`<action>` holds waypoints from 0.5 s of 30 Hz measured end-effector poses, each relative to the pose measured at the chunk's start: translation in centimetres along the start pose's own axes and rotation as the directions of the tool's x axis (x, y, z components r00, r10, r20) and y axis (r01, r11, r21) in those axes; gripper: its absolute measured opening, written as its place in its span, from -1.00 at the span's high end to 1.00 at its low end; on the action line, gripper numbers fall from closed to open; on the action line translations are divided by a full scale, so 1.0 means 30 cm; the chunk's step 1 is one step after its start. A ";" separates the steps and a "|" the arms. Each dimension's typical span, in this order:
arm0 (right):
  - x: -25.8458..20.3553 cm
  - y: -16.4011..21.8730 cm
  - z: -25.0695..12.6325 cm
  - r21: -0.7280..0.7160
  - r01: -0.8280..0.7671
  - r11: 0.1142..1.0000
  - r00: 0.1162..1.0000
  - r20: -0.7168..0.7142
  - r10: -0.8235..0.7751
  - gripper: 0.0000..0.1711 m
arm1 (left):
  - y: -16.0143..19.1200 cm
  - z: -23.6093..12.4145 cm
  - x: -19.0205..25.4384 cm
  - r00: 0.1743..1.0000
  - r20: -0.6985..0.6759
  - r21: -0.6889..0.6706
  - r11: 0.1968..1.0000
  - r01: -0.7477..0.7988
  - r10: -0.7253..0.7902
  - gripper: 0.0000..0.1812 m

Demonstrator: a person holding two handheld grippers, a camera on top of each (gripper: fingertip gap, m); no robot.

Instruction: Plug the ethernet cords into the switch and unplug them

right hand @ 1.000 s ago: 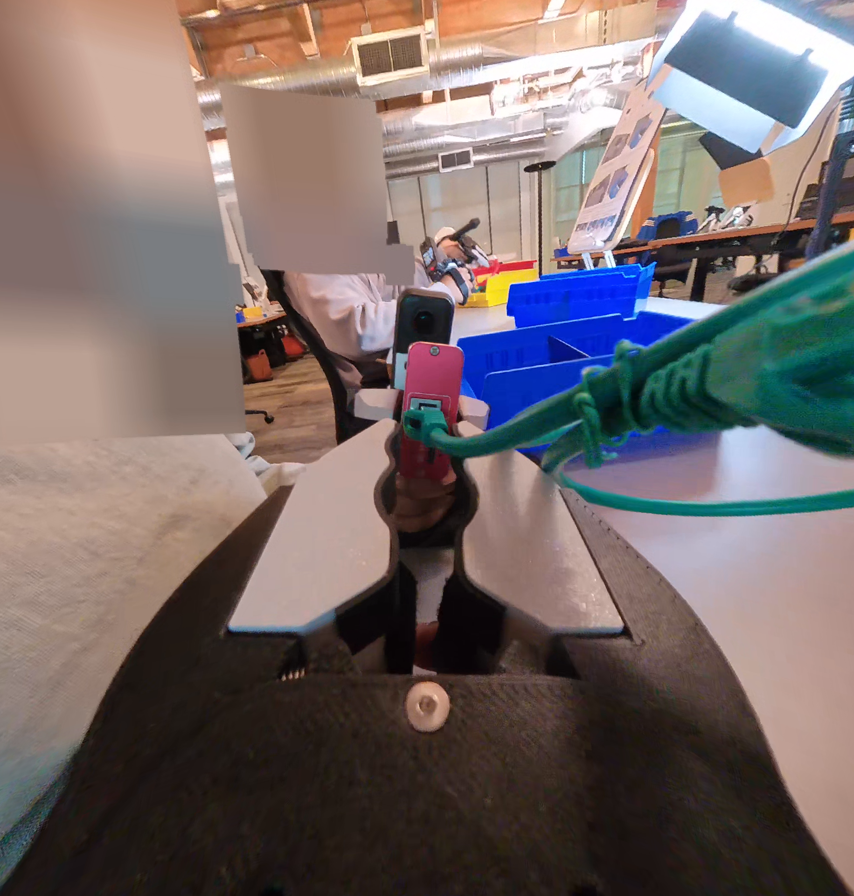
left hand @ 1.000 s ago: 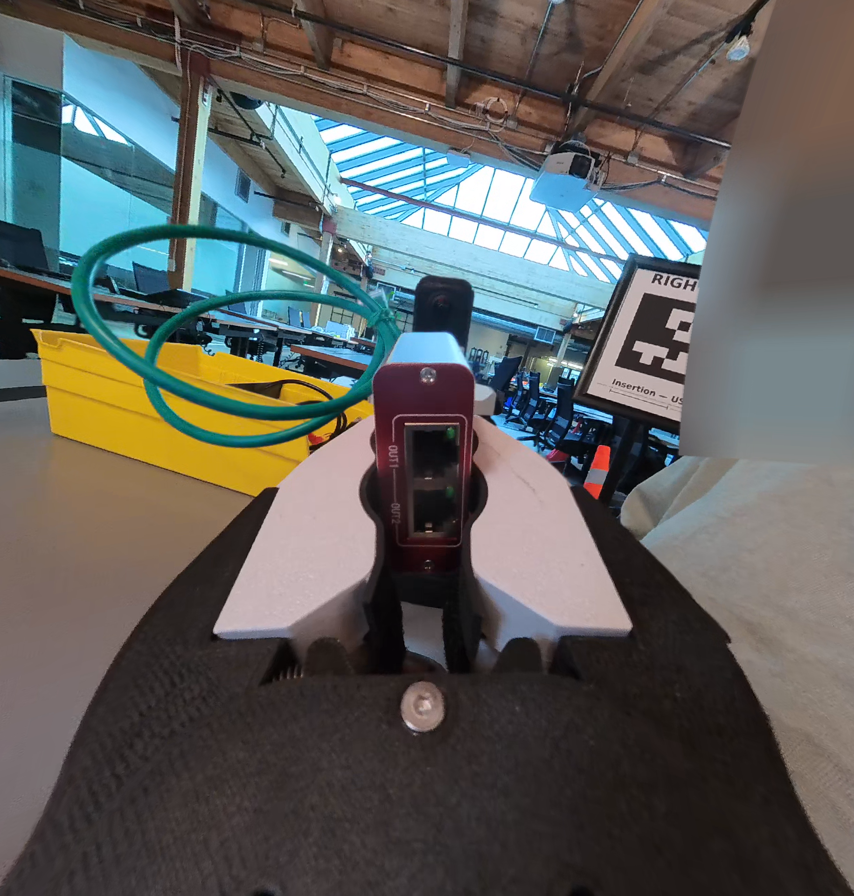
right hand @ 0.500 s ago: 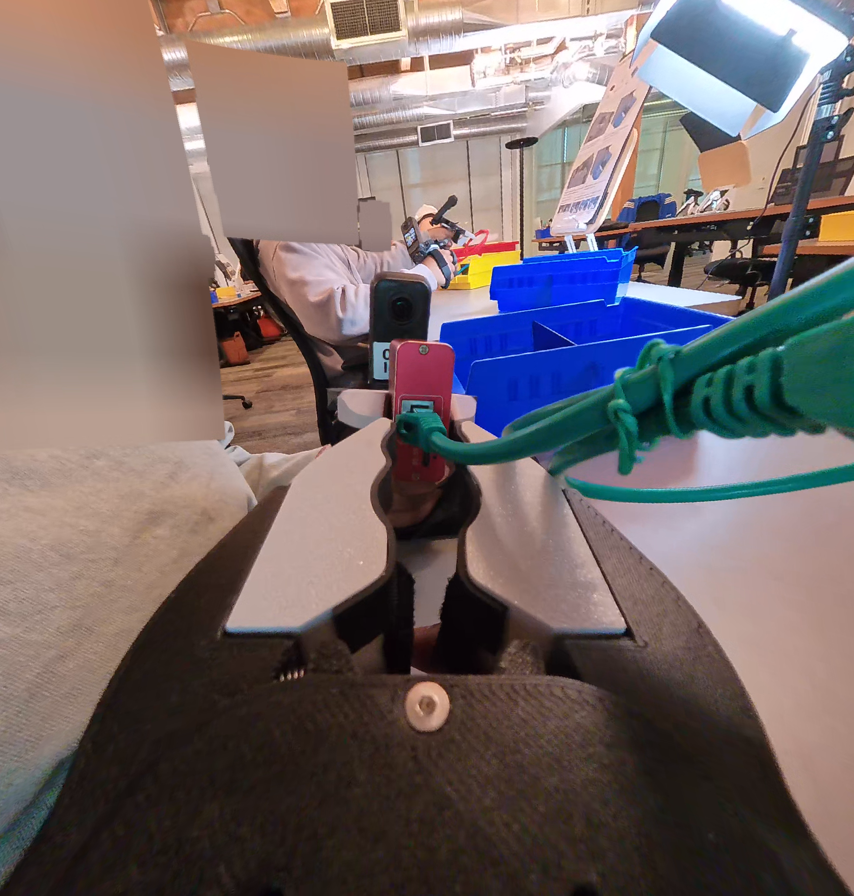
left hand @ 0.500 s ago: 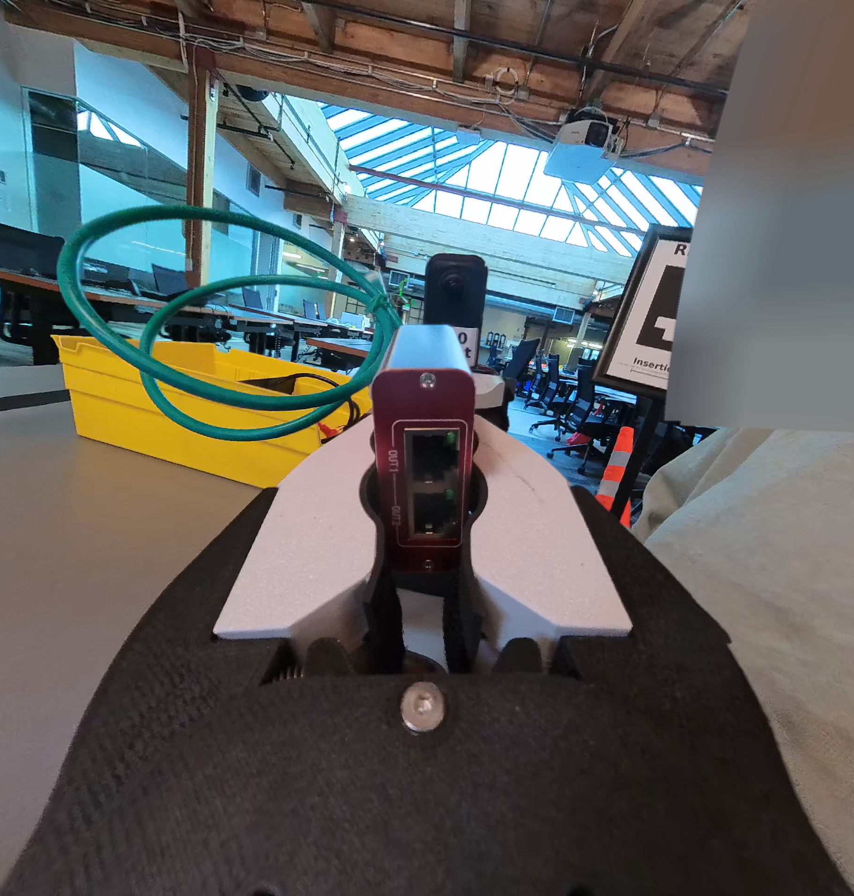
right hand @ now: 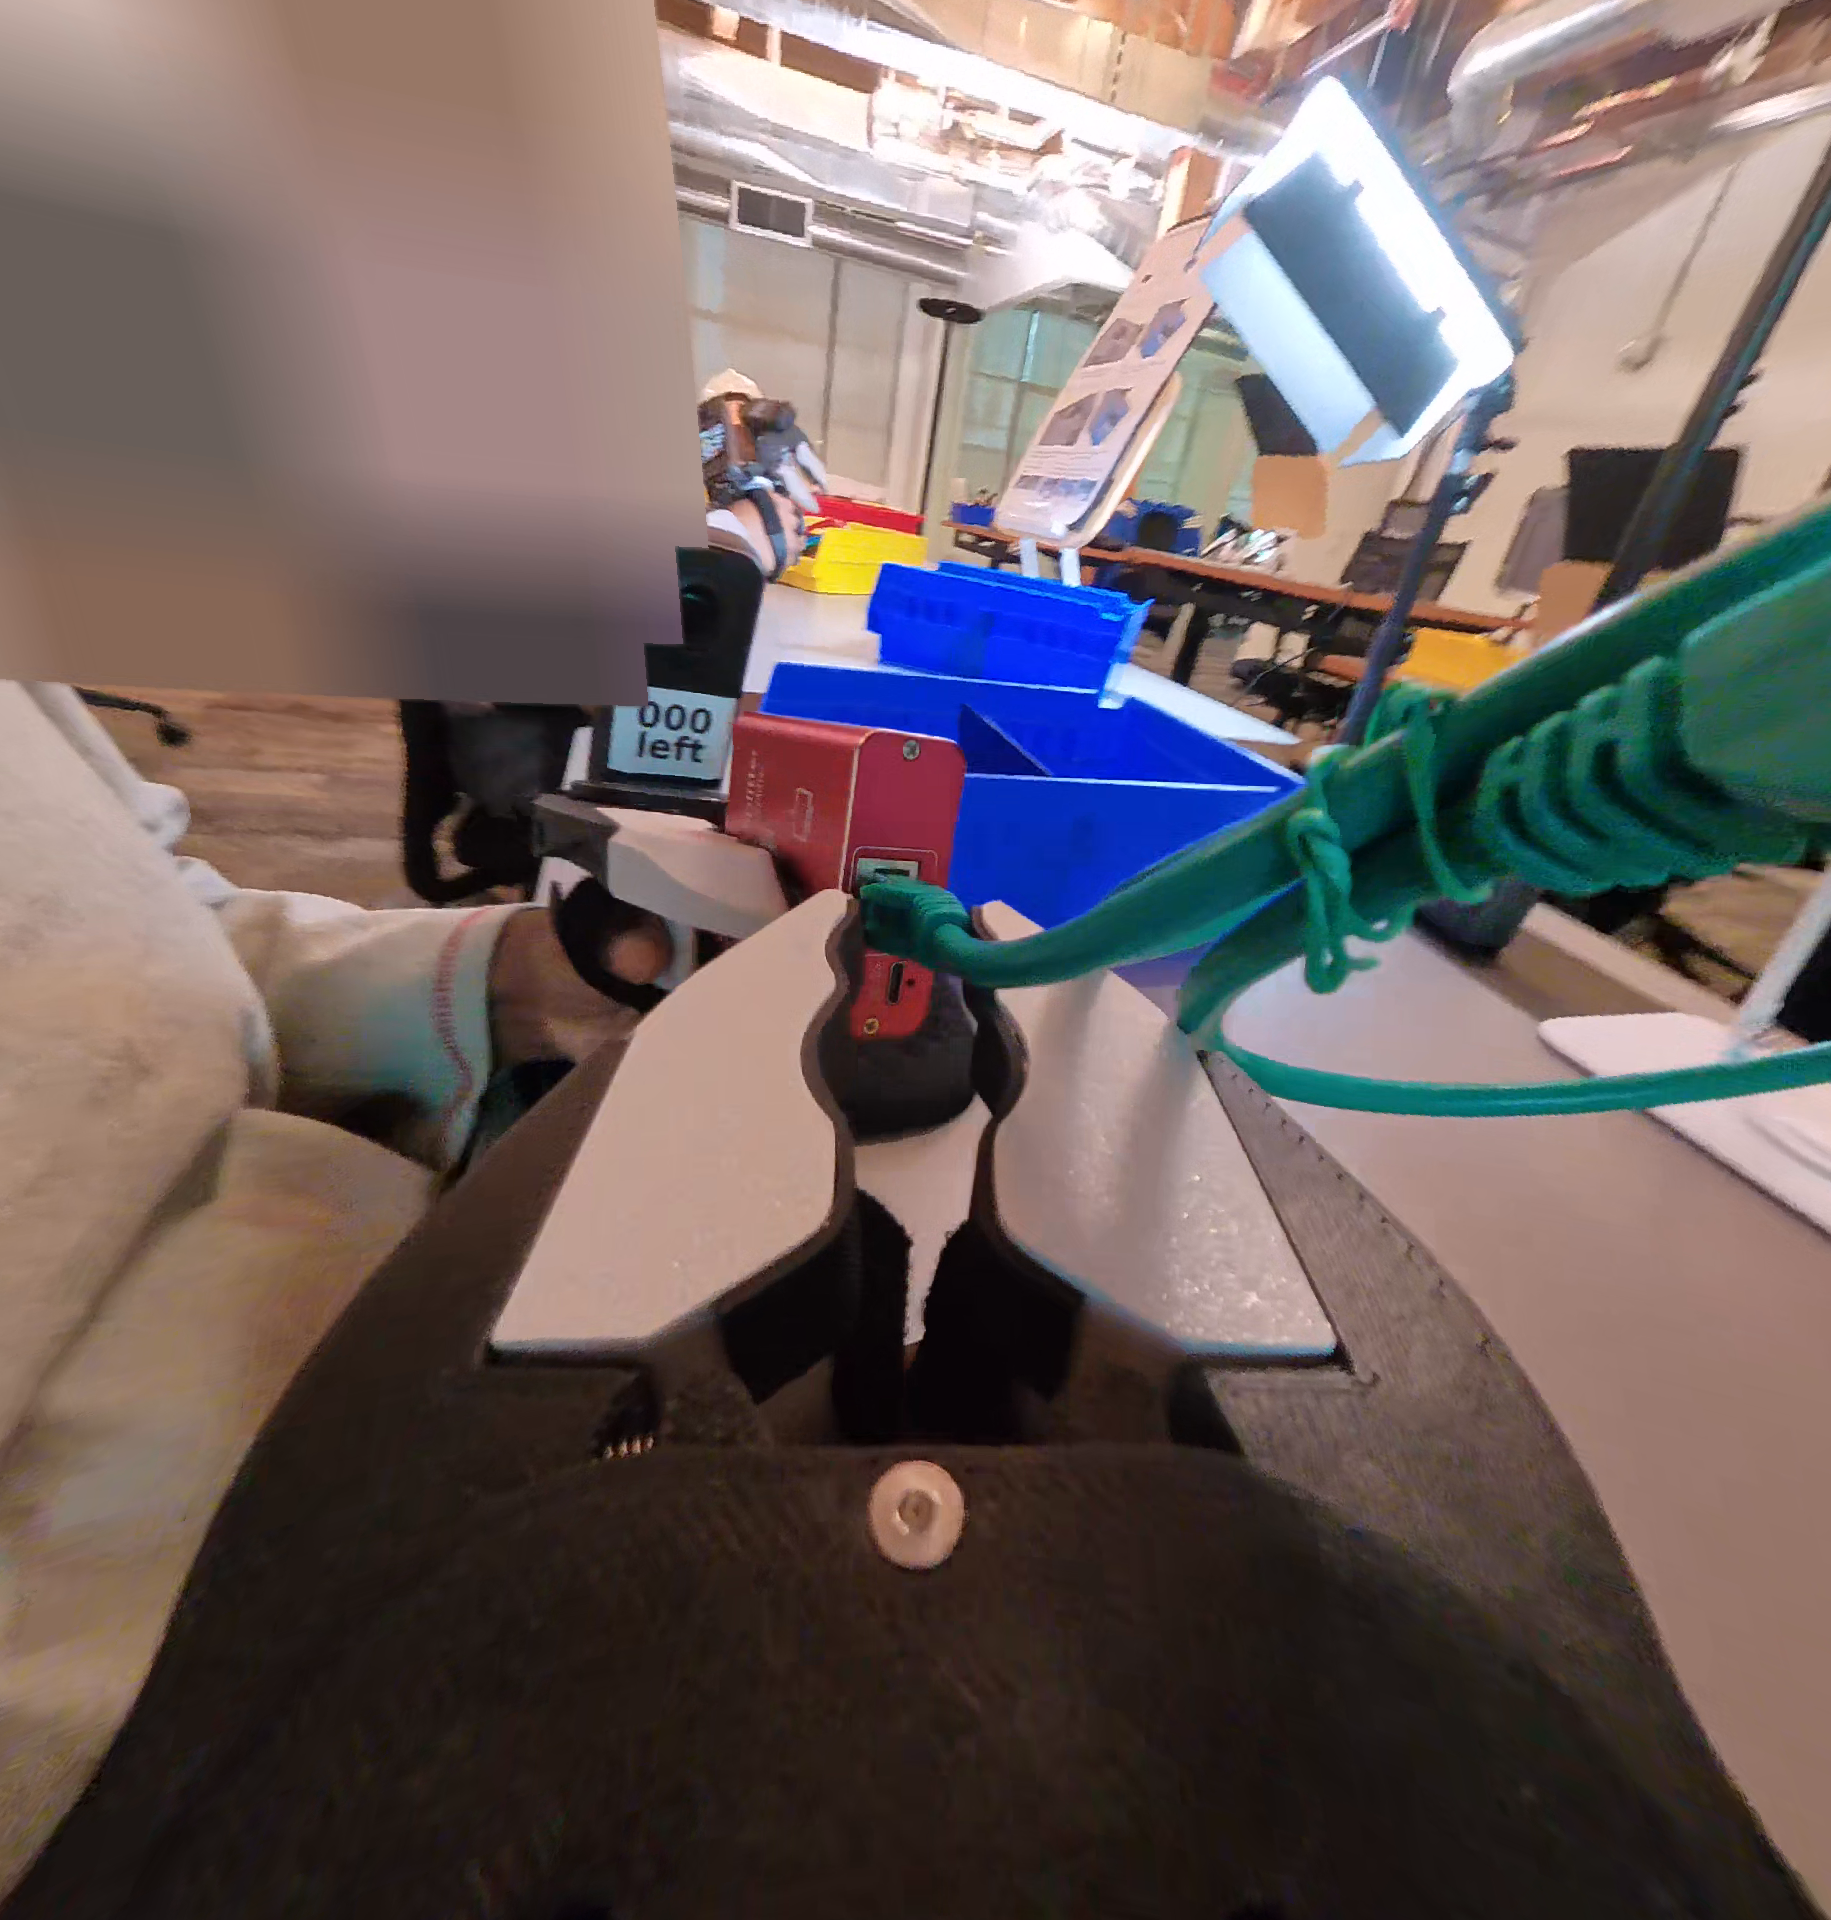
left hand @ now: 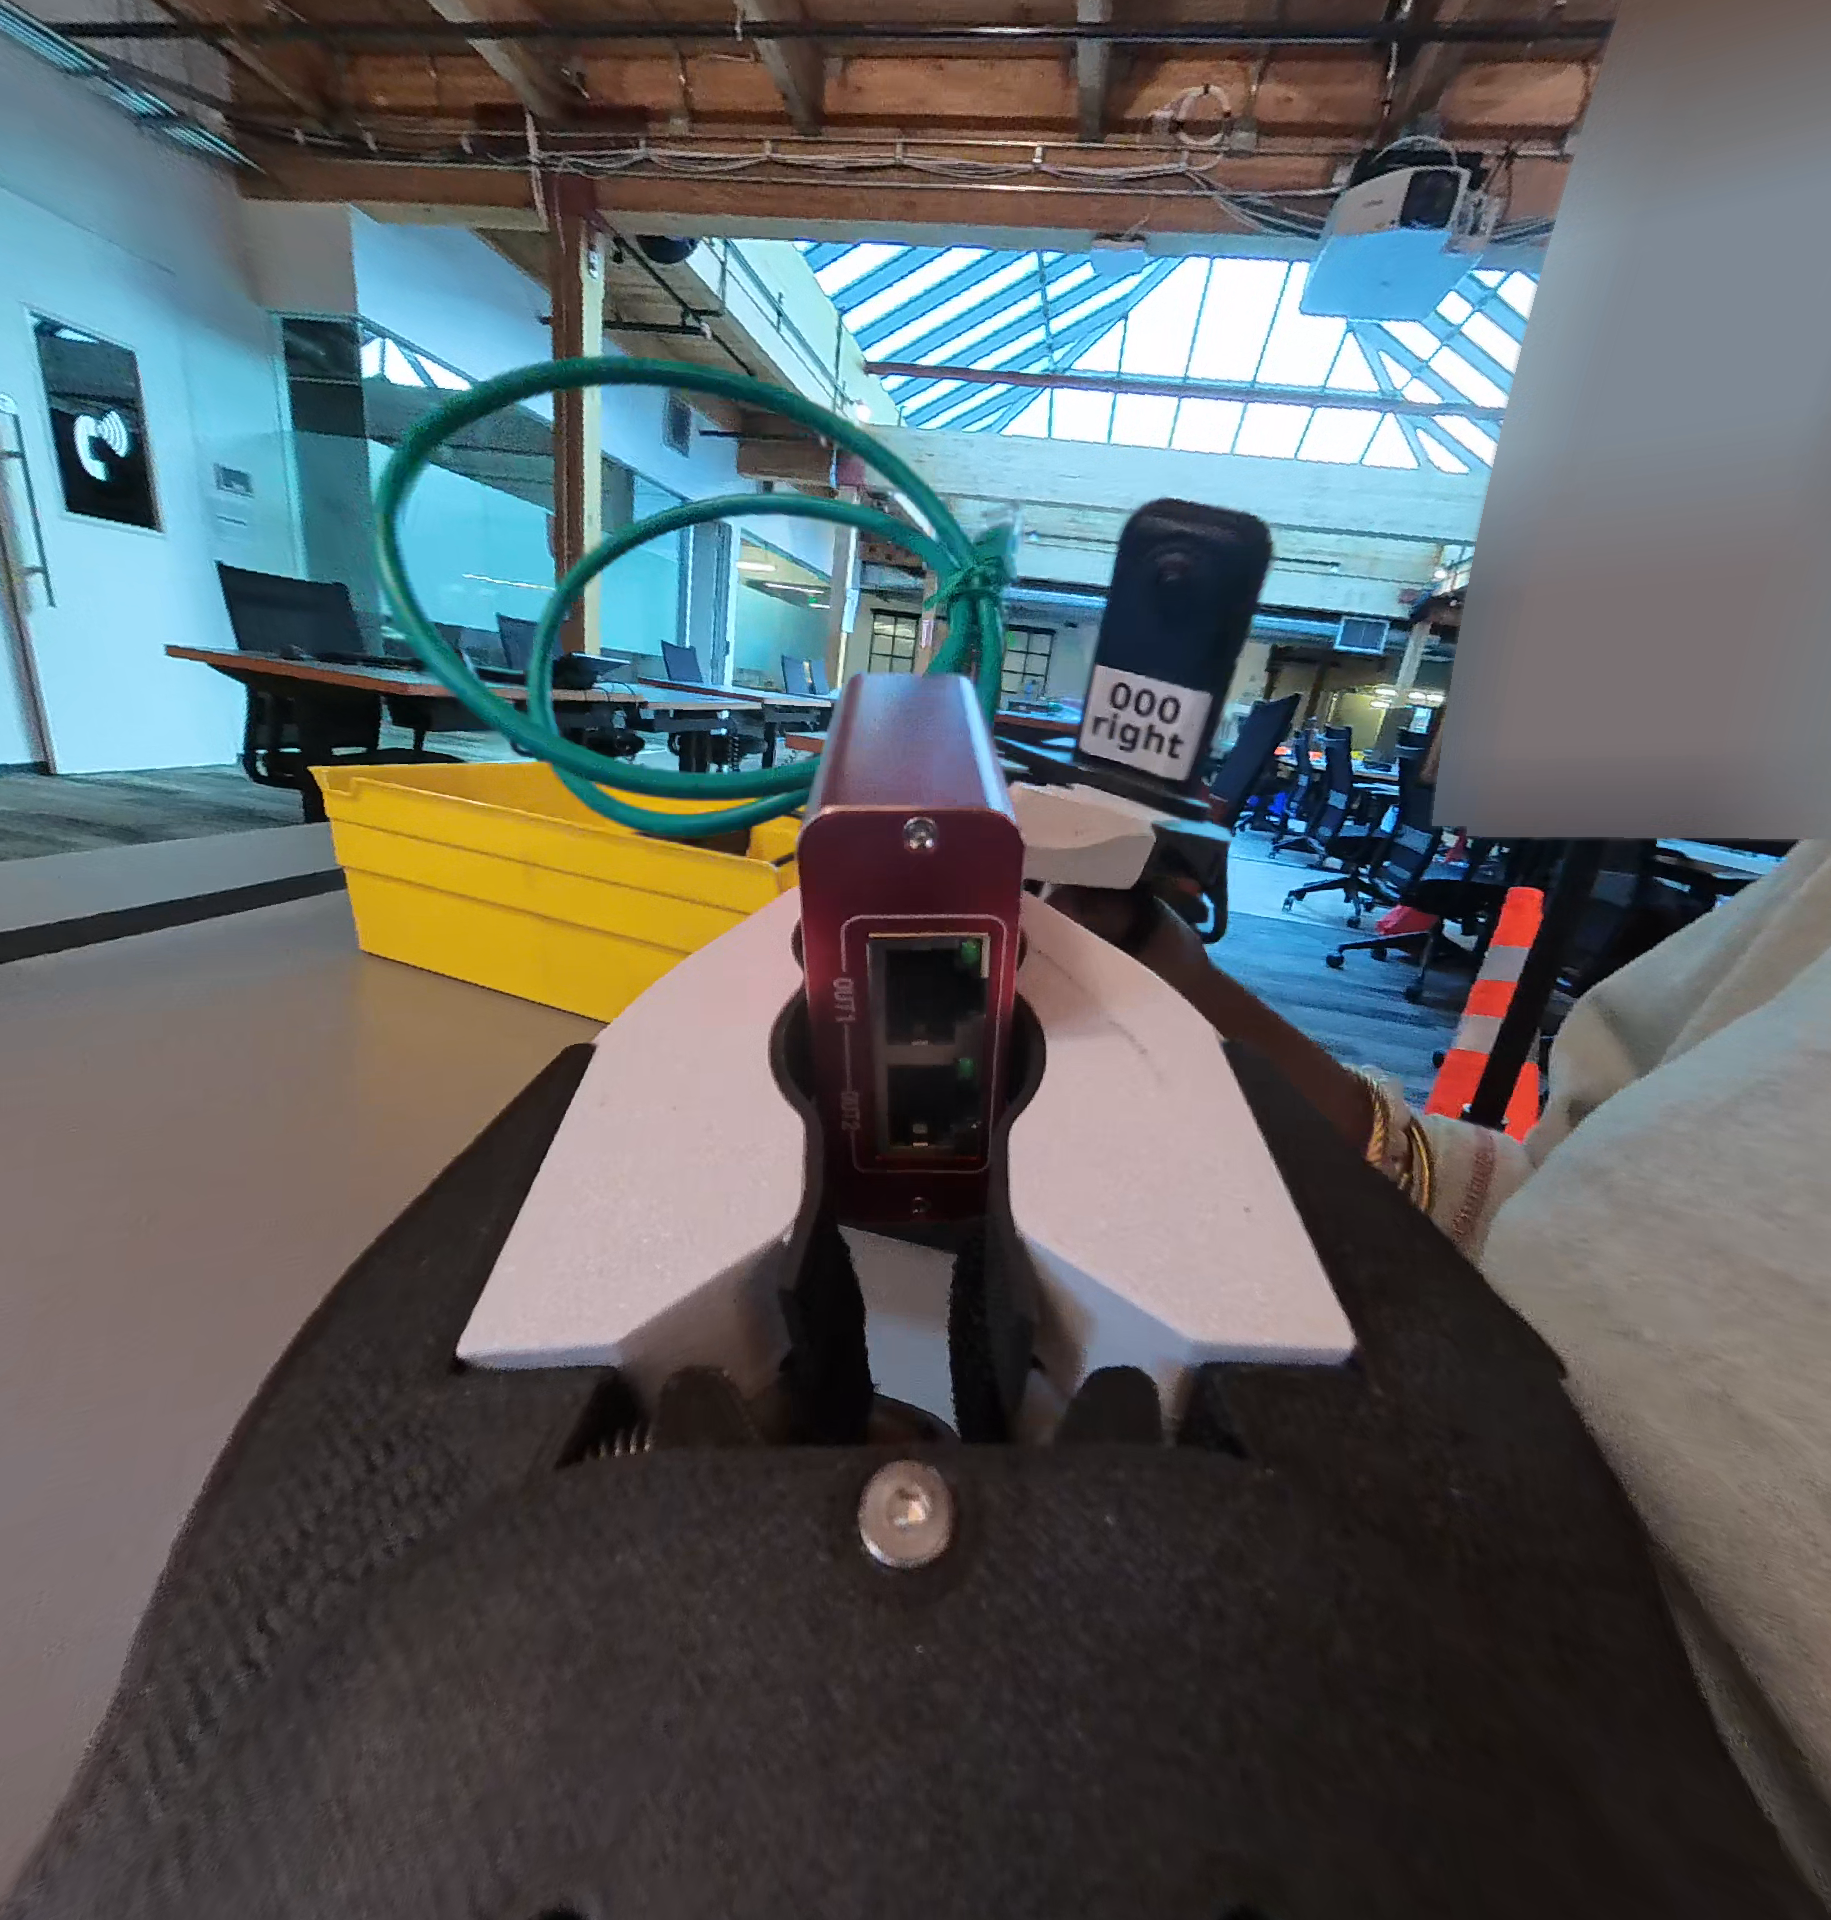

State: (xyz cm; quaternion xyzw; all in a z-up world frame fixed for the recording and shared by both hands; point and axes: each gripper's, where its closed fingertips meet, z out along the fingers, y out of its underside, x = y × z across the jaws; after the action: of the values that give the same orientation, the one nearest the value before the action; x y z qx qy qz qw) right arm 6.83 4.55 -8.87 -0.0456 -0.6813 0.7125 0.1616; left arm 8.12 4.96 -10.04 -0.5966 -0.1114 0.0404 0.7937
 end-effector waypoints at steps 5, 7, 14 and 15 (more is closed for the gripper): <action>-0.007 -0.042 0.020 0.061 0.083 0.995 0.994 -0.076 -0.078 0.77 | -0.045 -0.014 0.001 0.995 -0.051 0.078 0.993 0.087 -0.084 0.70; -0.010 -0.055 0.021 0.059 0.088 0.994 0.993 -0.087 -0.082 0.78 | -0.056 -0.013 0.005 0.988 -0.086 0.098 0.986 0.137 -0.128 0.69; 0.001 -0.060 0.023 0.051 0.106 0.993 0.986 -0.133 -0.099 0.78 | -0.058 -0.008 0.001 0.986 -0.083 0.097 0.983 0.155 -0.147 0.68; 0.001 -0.063 0.024 0.057 0.106 0.993 0.986 -0.138 -0.097 0.78 | -0.061 -0.009 0.002 0.983 -0.090 0.102 0.981 0.166 -0.157 0.68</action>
State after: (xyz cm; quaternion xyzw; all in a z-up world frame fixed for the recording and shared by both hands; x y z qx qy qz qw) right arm 6.92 3.92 -6.97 -0.0534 -0.6470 0.7202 0.2448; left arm 8.10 4.19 -8.35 -0.5427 -0.1248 -0.0426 0.8295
